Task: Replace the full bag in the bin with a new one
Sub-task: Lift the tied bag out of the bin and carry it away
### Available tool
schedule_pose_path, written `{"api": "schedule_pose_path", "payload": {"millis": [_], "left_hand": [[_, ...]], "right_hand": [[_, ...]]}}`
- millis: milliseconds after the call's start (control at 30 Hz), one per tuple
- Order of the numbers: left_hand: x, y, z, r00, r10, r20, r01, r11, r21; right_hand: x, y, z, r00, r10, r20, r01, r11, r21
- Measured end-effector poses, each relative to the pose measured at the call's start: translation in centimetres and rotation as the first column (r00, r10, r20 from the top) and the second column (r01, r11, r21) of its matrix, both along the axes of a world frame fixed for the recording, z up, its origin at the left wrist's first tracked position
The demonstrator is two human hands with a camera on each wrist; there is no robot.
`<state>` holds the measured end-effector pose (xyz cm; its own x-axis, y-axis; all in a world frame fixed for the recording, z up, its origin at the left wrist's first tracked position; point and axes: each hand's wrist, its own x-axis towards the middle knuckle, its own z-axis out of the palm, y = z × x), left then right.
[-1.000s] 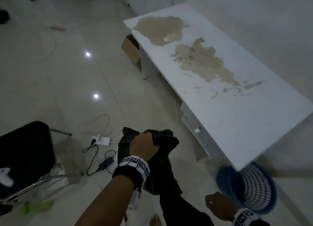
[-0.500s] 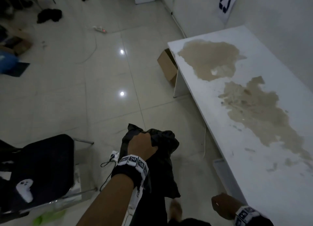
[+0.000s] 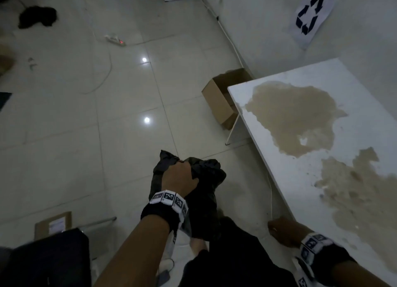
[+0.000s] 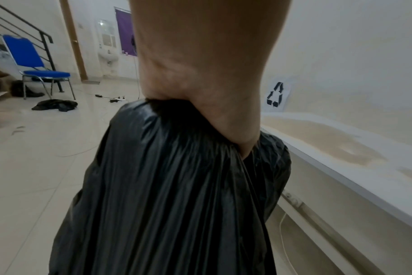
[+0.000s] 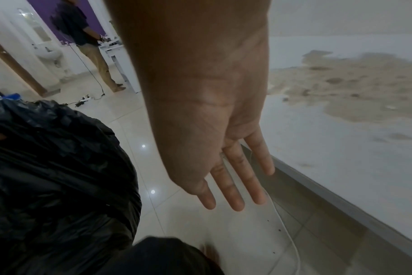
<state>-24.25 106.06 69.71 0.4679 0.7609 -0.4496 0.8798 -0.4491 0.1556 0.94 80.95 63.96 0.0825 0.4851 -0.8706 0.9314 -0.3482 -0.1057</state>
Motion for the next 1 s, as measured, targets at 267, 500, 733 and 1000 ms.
{"api": "schedule_pose_path", "payload": {"millis": [267, 500, 733, 1000], "left_hand": [[4.7, 18.2, 0.6, 0.991, -0.113, -0.076, 0.112, 0.994, -0.014], [9.6, 31.5, 2.5, 0.977, -0.191, -0.092, 0.201, 0.973, 0.116], [16.5, 45.1, 2.7, 0.917, -0.388, -0.089, 0.397, 0.910, 0.123], [25.5, 57.5, 2.7, 0.798, -0.602, 0.017, 0.601, 0.798, 0.037]], "right_hand": [[2.8, 19.8, -1.4, 0.998, 0.000, -0.063, 0.002, 1.000, 0.020], [6.6, 32.8, -0.8, 0.983, -0.142, -0.120, 0.158, 0.978, 0.134], [7.9, 42.3, -2.3, 0.943, -0.316, -0.103, 0.327, 0.939, 0.106], [7.0, 52.3, -1.2, 0.760, -0.635, -0.138, 0.649, 0.752, 0.116]]}}
